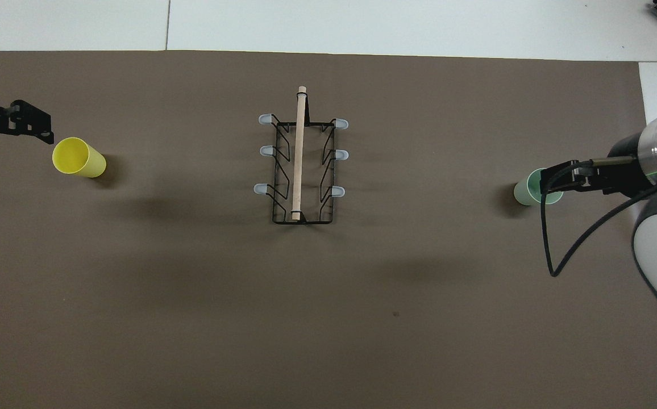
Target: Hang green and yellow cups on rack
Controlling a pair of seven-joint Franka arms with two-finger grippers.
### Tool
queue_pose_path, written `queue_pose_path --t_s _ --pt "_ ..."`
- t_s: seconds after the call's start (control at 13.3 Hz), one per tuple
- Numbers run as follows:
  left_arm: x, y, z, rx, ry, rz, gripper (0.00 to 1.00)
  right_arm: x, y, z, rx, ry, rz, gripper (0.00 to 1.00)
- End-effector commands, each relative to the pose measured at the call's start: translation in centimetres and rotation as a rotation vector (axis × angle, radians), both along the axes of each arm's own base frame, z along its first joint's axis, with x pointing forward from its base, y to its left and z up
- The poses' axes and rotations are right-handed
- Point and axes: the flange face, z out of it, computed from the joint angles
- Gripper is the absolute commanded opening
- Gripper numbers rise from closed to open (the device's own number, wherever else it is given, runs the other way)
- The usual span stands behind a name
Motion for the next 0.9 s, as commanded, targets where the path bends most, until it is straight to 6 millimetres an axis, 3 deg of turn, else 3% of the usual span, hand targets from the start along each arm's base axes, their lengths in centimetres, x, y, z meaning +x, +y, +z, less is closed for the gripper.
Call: queue_pose_path --t_s 0.0,0.23,0.38,0.6,0.83 --pt "3.3 1.8 -2.8 -0.014 0.012 0.191 1.0 0.5 -0.4 0.2 -0.019 -0.005 -0.006 1.0" --pt "5.8 6.0 -7.8 -0.102 0.035 0.475 1.0 0.3 -0.4 -0.1 -0.04 0.002 0.001 1.0" --pt "6.9 7.1 -10.6 -0.098 0.042 0.601 1.0 0.1 -0.3 -0.3 -0.12 0.007 0.054 1.0" --pt "7.8 8.5 -13.9 -0.121 0.033 0.717 1.0 -0.1 -1.7 -0.4 -0.165 0.039 0.38 1.0" --pt "8.0 10.6 -16.6 -0.157 0.057 0.847 1.0 -0.3 -3.5 -1.0 -0.174 0.064 0.551 1.0"
